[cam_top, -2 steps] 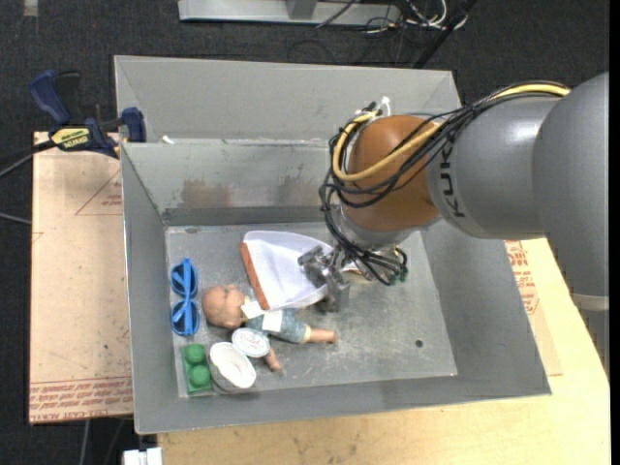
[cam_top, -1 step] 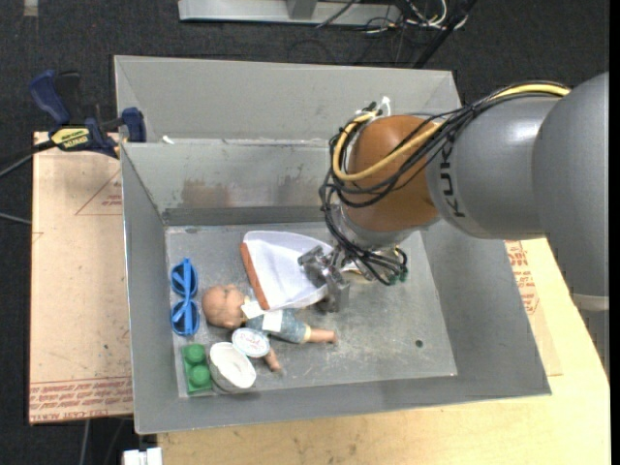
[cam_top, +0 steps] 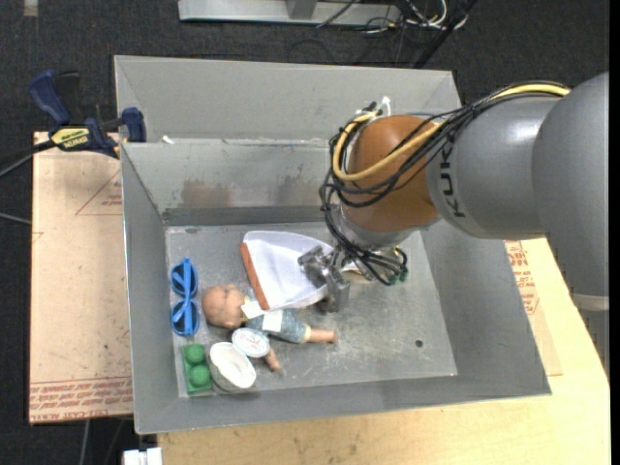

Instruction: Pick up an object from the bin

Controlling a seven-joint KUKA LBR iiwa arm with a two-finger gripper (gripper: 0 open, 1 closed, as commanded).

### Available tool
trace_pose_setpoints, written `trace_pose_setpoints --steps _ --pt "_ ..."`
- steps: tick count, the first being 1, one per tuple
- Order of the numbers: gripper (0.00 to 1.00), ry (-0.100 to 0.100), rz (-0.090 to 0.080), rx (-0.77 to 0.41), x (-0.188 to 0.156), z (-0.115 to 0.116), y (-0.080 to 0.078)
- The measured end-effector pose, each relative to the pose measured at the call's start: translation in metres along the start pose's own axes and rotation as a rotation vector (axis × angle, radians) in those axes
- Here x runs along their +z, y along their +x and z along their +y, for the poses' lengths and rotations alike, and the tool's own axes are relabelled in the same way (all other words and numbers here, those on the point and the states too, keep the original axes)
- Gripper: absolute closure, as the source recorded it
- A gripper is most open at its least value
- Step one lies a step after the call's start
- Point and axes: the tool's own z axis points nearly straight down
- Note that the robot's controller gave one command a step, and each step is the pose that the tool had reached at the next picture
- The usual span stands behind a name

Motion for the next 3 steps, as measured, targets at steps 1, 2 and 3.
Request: trace_pose_setpoints --steps 1,2,3 --pt "1.00 0.000 0.000 0.000 0.0000 0.0000 0.0000" --pt "1.00 0.000 0.000 0.001 0.0000 -0.0001 0.0000" --pt "1.00 0.000 0.000 0.001 0.0000 -0.0001 0.0000"
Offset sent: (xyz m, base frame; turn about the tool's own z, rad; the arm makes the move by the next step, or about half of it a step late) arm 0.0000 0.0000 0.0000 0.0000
